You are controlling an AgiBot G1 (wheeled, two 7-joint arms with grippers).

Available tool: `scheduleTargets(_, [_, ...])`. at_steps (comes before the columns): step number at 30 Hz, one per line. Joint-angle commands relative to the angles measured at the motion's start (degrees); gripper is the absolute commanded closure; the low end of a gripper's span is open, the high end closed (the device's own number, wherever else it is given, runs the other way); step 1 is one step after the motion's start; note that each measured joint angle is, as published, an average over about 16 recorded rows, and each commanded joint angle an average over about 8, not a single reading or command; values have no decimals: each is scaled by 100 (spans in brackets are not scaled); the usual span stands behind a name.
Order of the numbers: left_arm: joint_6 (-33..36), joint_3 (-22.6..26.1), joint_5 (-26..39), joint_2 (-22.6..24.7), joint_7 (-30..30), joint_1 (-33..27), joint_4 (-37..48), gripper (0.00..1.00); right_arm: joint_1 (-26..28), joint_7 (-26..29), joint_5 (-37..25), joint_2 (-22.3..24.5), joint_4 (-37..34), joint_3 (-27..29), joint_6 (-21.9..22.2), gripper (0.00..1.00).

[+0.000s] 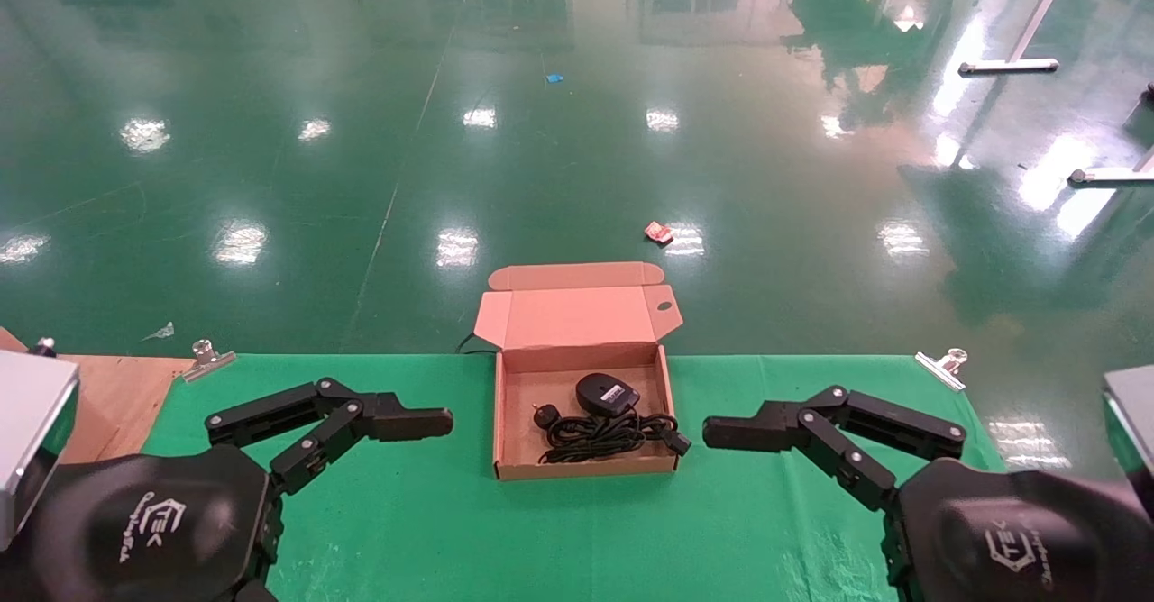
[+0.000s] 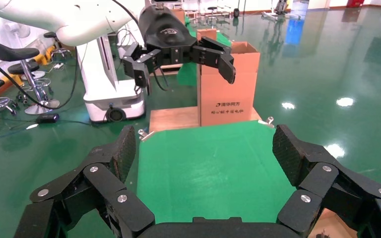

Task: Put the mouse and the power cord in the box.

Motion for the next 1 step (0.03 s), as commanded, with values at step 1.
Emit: scheduleTargets(1, [8,-22,-5,-7,-9,13,-31,0,-36,16,52,40,42,42,-37,0])
